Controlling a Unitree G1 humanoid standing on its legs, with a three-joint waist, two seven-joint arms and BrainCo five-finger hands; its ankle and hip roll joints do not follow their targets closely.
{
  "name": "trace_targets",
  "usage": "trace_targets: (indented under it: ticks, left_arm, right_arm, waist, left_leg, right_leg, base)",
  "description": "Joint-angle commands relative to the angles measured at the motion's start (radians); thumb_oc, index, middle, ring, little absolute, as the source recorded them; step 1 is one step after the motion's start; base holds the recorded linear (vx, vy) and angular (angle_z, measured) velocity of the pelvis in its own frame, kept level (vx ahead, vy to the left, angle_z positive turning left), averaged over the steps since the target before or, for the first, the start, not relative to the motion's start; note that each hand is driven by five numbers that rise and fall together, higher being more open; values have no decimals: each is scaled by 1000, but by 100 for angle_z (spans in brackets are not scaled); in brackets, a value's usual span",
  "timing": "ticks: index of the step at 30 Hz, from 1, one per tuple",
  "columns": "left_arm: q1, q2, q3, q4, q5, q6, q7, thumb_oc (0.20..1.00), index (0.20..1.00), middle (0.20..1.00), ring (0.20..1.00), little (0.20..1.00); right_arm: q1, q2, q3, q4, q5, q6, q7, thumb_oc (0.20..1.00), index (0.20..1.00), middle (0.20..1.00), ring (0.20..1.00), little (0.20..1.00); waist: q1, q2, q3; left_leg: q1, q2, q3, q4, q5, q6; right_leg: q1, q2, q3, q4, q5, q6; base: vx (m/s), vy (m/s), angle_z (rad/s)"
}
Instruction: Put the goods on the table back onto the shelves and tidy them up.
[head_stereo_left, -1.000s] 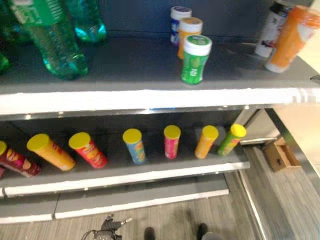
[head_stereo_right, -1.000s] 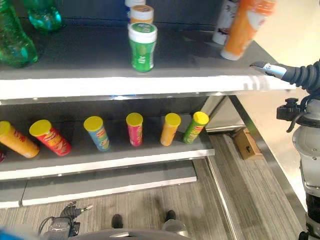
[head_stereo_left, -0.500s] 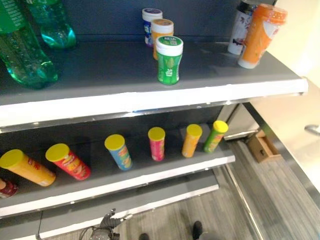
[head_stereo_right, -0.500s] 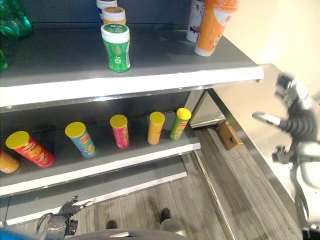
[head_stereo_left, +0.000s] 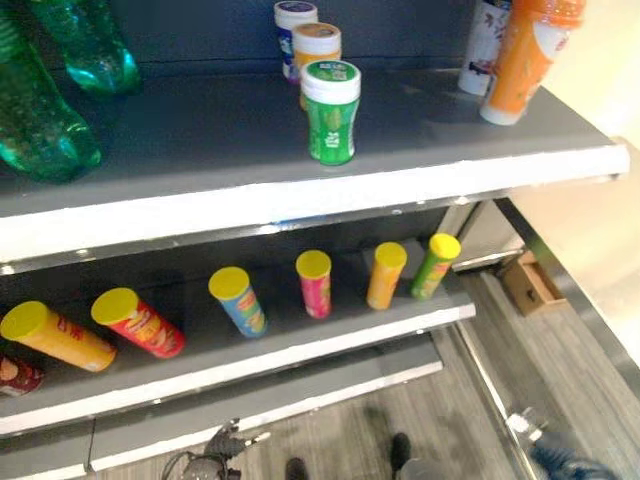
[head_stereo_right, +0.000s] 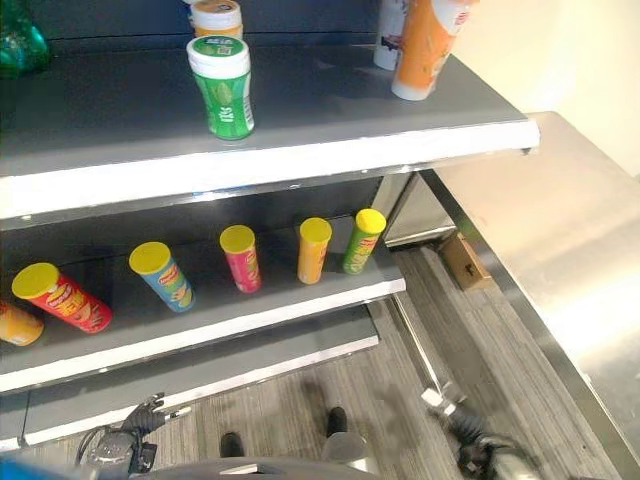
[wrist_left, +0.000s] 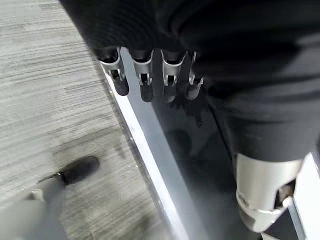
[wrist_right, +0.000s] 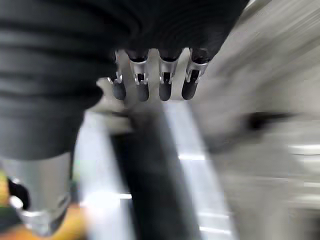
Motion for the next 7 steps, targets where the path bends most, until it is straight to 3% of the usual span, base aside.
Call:
trace_targets:
  ticks: [1,3,7]
  left_arm:
    - [-68,26,14,27,11,-11,36,1000,1000,1000,1000,1000]
    - [-77,15,9,43,-2,-15,65,1000,1000,1000,1000,1000]
    - [-84,-2,-4,77,-6,-19,83,1000,1000,1000,1000,1000]
  right_arm:
    - [-138,58,-72,119,-105,-74,-161,1000,1000,1000,1000,1000]
    - [-186,113,-72,277,-192,-66,-238,1000,1000,1000,1000,1000]
    - [-228,137,-63,365,-233,-60,-286,1000,1000,1000,1000,1000]
  waist:
    - [28,-4,44]
    - [37,3,44]
    - [47,12,44]
  left_leg:
    - [5,16,22,116,-129,-4]
    - [1,16,10,123,-133,0]
    - [-1,17,2,129,-138,1]
  right_leg:
    - [10,-73,-17,107,-107,70]
    - [14,-74,-30,111,-112,67]
    - [21,-72,-40,113,-121,63]
  base:
    - [-2,-25,15]
    - [12,-29,12]
    - [20,-18,19]
